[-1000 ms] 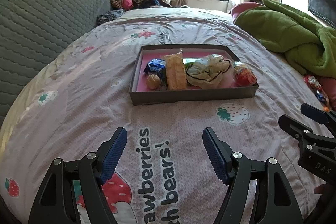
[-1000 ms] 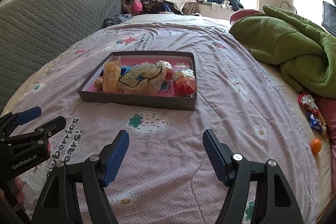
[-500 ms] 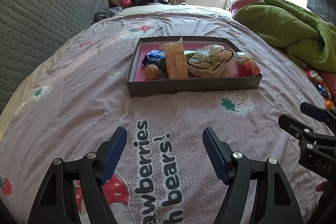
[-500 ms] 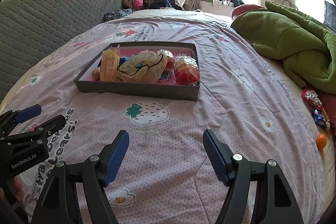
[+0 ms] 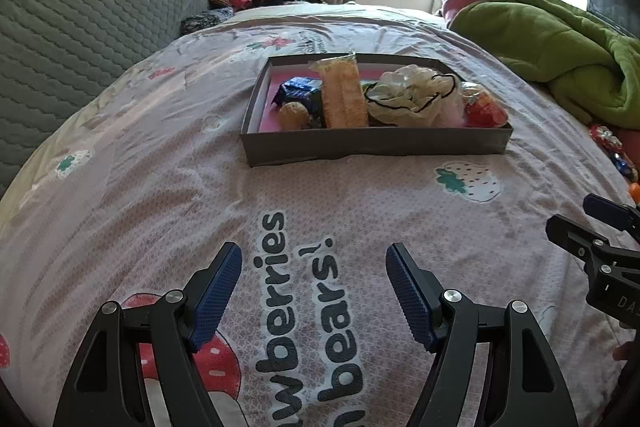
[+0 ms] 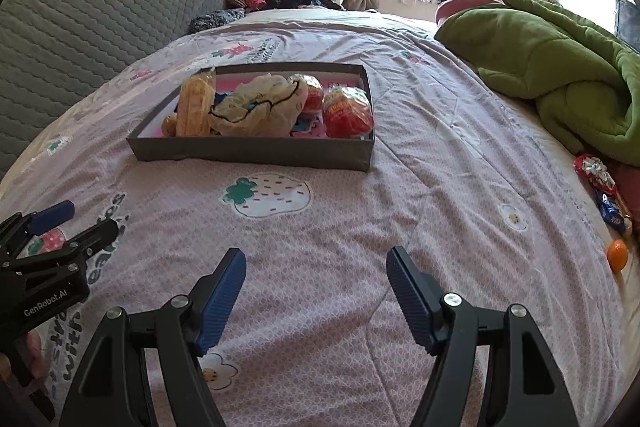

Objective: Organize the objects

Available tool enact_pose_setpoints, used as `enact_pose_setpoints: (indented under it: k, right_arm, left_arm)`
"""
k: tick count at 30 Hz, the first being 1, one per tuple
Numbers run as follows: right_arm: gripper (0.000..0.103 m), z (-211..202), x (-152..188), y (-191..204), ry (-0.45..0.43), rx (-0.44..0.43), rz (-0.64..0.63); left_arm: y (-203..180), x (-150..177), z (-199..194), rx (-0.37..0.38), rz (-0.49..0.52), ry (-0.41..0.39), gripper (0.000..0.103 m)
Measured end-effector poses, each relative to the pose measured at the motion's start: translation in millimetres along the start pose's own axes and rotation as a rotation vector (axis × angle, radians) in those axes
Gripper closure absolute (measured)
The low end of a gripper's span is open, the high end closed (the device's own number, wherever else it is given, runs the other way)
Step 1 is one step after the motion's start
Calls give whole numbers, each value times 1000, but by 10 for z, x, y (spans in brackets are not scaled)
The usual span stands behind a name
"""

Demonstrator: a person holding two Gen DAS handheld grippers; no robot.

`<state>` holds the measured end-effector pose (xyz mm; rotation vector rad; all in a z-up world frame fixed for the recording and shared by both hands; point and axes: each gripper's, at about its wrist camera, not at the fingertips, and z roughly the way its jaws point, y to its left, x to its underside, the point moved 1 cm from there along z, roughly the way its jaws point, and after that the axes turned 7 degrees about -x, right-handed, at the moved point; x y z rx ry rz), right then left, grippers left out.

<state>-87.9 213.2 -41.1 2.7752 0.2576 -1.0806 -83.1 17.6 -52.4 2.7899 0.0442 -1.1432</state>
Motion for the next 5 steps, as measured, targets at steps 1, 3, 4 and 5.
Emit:
enact_pose_setpoints:
  k: [1, 3, 4, 5]
  right_arm:
    - [31, 9, 9, -5, 3, 1, 2]
    - [31, 26, 24, -13, 8, 2, 5]
    - [31, 32, 29, -14, 9, 2, 5]
    - [31, 39, 36, -13, 11, 2, 5]
  left_arm:
    - [8, 6, 10, 0, -3, 0, 27]
    - [36, 18, 28, 5, -15, -1, 27]
    - [52, 21, 36, 2, -22, -2, 27]
    - [64, 18, 42, -2, -26, 0, 27]
